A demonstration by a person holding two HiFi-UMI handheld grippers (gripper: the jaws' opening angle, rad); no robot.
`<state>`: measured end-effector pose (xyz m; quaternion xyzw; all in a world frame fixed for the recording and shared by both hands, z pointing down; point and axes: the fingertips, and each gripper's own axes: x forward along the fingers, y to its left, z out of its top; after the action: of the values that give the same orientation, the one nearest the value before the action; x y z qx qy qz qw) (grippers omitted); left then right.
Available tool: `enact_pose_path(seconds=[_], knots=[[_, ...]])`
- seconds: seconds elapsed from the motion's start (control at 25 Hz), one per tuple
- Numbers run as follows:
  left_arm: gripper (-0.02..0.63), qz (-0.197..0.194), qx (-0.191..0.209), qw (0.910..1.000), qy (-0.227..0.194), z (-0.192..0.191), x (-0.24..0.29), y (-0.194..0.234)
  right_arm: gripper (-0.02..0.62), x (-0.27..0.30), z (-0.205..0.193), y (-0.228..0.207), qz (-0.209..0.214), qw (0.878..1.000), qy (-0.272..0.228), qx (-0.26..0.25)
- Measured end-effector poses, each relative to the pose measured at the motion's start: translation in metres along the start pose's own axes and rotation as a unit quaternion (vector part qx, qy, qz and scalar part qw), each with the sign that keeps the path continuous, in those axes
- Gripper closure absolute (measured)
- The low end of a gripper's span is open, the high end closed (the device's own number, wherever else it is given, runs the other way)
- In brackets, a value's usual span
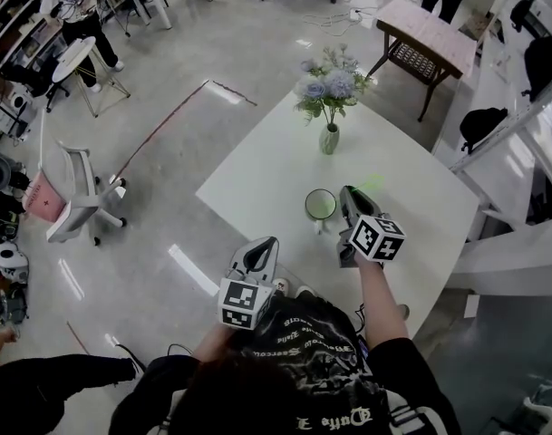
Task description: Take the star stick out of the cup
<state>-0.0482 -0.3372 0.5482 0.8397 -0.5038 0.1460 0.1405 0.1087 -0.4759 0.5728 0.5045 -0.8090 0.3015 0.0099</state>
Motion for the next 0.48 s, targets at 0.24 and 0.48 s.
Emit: enact_pose_path(seconds=[0.24, 0.48], knots=[[0.586, 0.002, -0.005, 1.0, 0.0, -0.001, -0.001, 0.004, 0.571, 0.003, 0.002, 0.006, 0.005, 1.0, -0.008, -0.008], [0.586, 0.007, -0.008, 0.9999, -0.003, -0.002, -0.004, 0.007, 0.577, 0.002, 0.012, 0.015, 0.012, 0.999, -0.018, -0.033]])
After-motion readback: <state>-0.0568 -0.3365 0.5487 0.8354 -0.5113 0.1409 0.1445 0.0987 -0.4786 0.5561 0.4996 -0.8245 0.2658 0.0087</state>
